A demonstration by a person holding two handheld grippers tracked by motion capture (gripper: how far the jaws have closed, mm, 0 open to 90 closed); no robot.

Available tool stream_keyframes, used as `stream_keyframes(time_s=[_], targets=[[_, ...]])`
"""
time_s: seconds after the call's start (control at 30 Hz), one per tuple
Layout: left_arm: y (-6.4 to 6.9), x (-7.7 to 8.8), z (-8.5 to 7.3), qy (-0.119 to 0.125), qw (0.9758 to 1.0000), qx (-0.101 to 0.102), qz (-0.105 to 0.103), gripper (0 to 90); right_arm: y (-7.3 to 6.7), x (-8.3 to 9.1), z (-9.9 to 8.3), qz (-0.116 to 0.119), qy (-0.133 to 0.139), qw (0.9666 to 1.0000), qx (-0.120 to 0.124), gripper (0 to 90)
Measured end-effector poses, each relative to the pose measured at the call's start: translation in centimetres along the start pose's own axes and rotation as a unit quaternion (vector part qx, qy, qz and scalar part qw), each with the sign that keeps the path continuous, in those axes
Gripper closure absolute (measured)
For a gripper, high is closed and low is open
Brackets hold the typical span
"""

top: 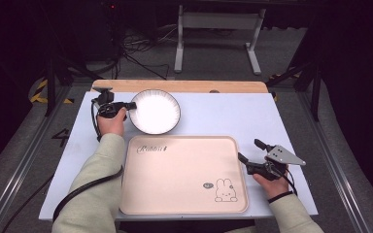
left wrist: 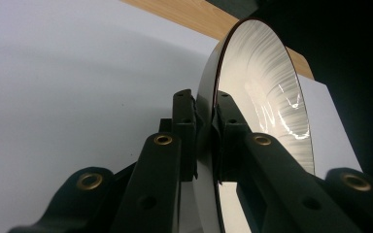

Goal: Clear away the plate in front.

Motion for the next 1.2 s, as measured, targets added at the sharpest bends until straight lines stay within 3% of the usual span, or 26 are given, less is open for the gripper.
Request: stream_keyframes(time_s=[0.33, 0.73, 1.2], targets=[[1.8, 2.3, -0.3, 0.001, 0.9998, -0.019, -0.009, 82.0, 0.0, 0.0, 0.0, 0.000, 0.000, 1.0000, -0.001, 16.6], [4.1, 3.6, -0.9, -0.012, 0.9983, -0.051, -0.027, 81.7, 0.0, 0.0, 0.0, -0.001, 0.000, 1.0000, -0.001, 16.2], [7.3, 5.0, -2.7, -0.027, 0.9938, -0.090, -0.059, 81.6, 0.0, 0.0, 0.0, -0.001, 0.000, 1.0000, -0.002, 16.0]])
Point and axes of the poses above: each handheld gripper's, and its own axes: x roughly backward along the jaws, z roughly out of its top, y roughly to its right, the point moved 8 cm from there along -x, roughly forward along the jaws, and after that the axes turned 8 degrees about -y, right-handed, at the moved point
